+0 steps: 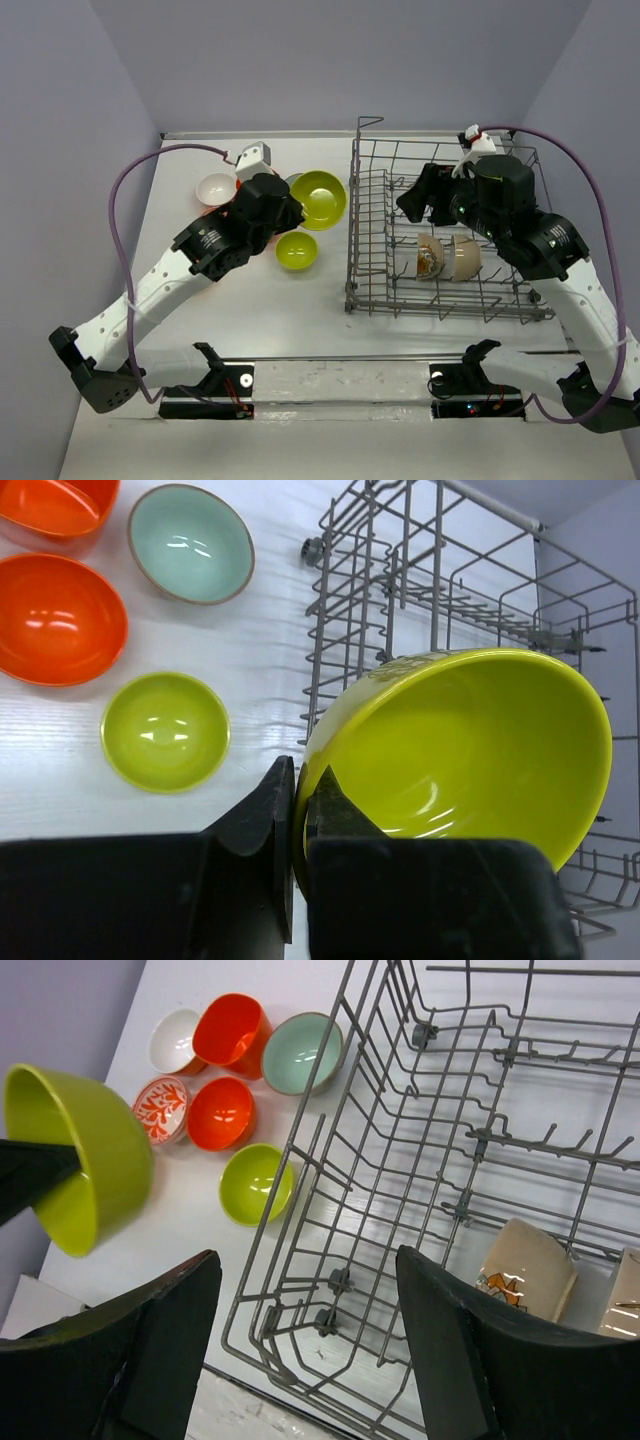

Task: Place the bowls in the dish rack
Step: Pass from the left arm to the right

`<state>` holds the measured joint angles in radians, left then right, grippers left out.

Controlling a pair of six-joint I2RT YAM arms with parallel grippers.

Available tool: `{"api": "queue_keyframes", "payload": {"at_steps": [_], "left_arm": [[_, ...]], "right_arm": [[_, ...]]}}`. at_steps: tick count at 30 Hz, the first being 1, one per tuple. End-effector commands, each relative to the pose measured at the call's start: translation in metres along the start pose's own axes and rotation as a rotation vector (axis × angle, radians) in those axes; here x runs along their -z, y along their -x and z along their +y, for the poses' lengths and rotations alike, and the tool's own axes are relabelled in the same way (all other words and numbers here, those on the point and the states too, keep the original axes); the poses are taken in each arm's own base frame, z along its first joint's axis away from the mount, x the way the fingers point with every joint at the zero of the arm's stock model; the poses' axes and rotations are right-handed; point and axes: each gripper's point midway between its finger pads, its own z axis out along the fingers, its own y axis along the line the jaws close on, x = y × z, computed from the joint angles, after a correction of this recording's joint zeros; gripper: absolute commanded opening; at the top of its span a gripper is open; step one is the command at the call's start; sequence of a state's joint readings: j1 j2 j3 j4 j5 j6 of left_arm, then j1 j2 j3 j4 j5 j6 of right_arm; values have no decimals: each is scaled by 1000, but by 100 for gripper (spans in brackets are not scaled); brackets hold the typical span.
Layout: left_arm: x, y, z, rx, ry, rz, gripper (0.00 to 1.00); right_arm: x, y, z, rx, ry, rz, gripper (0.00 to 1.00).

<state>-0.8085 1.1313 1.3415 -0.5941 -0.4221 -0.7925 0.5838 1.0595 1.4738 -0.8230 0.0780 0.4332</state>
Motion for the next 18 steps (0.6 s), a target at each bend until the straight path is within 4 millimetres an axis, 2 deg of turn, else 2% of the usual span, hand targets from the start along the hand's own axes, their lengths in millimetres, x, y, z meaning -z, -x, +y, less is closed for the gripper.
{"api": "queue_keyframes", "payload": {"at_steps": [1, 2, 7, 18], "left_arm": [[5, 17, -28, 22, 0, -78, 0], [1, 8, -34, 5, 2, -63, 0], [-2, 0, -55, -10, -21, -50, 0], [-10, -17, -82, -43, -36, -22, 0]], "right_arm": [[17, 20, 10, 19, 29, -46, 75], [18, 20, 9, 21, 22, -45, 76], [24, 22, 6, 22, 8, -52, 76], [25, 16, 1, 31, -7, -38, 76]]}}
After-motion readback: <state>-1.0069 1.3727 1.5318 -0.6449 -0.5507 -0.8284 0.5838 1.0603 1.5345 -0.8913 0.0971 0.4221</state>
